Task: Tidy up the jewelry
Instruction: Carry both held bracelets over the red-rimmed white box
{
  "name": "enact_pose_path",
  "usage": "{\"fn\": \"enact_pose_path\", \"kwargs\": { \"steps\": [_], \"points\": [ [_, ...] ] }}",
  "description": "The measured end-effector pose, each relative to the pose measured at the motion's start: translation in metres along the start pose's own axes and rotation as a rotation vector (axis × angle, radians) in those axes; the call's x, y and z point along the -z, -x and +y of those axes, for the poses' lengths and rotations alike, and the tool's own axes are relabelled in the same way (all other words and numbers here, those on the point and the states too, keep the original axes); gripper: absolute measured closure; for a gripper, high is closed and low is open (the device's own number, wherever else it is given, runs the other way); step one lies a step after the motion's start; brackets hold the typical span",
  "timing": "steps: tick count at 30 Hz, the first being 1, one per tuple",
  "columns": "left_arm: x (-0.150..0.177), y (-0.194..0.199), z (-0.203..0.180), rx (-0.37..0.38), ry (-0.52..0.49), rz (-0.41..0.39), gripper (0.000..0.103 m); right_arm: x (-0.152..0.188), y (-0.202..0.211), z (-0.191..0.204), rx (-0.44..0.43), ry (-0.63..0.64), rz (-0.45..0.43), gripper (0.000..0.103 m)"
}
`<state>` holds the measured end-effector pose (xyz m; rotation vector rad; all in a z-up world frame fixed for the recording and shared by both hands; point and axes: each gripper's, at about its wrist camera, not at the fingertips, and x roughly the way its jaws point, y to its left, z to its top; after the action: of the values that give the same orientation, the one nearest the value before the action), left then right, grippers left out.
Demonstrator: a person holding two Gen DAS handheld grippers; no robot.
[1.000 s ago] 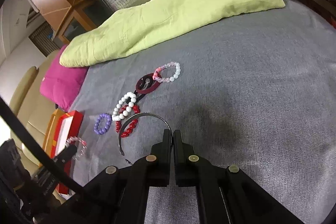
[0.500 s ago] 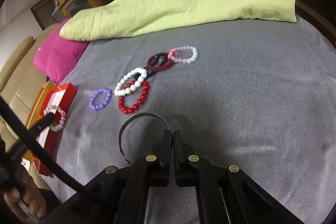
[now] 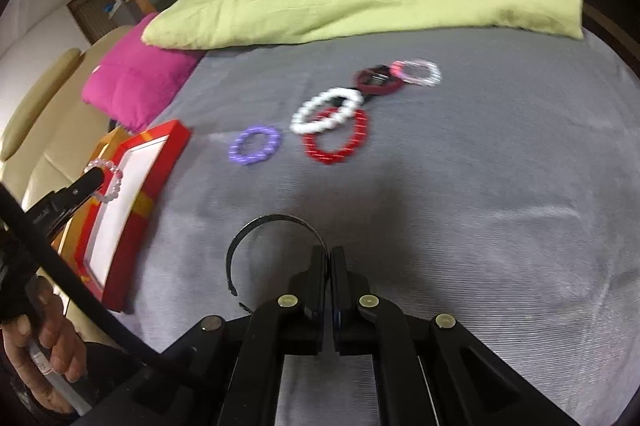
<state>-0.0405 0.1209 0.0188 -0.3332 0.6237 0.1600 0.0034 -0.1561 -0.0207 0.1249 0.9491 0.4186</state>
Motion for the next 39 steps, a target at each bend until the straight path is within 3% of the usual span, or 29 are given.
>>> {"fn": "enact_pose_path", "kwargs": {
  "steps": [3, 6, 16, 25, 34, 39],
  "points": [
    [-0.007, 0.014, 0.022, 0.0, 0.076, -0.07, 0.095, -0.009, 0.001, 0.023, -0.011, 0.034, -0.012, 0.1],
    [-0.014, 0.024, 0.044, -0.045, 0.154, -0.127, 0.095, -0.021, 0.0, 0.052, -0.028, 0.08, -0.027, 0.1],
    [-0.015, 0.028, 0.111, -0.186, 0.41, -0.141, 0.095, -0.056, -0.029, 0.148, -0.108, 0.204, -0.041, 0.1],
    [-0.013, 0.017, 0.131, -0.225, 0.472, -0.091, 0.095, -0.073, -0.084, 0.202, -0.115, 0.28, 0.017, 0.1],
    [-0.007, -0.005, 0.143, -0.302, 0.5, 0.022, 0.095, -0.076, -0.131, 0.223, -0.096, 0.326, 0.079, 0.1],
    [-0.007, -0.007, 0.146, -0.328, 0.499, 0.034, 0.095, -0.075, -0.144, 0.228, -0.091, 0.339, 0.099, 0.1]
  ]
}}
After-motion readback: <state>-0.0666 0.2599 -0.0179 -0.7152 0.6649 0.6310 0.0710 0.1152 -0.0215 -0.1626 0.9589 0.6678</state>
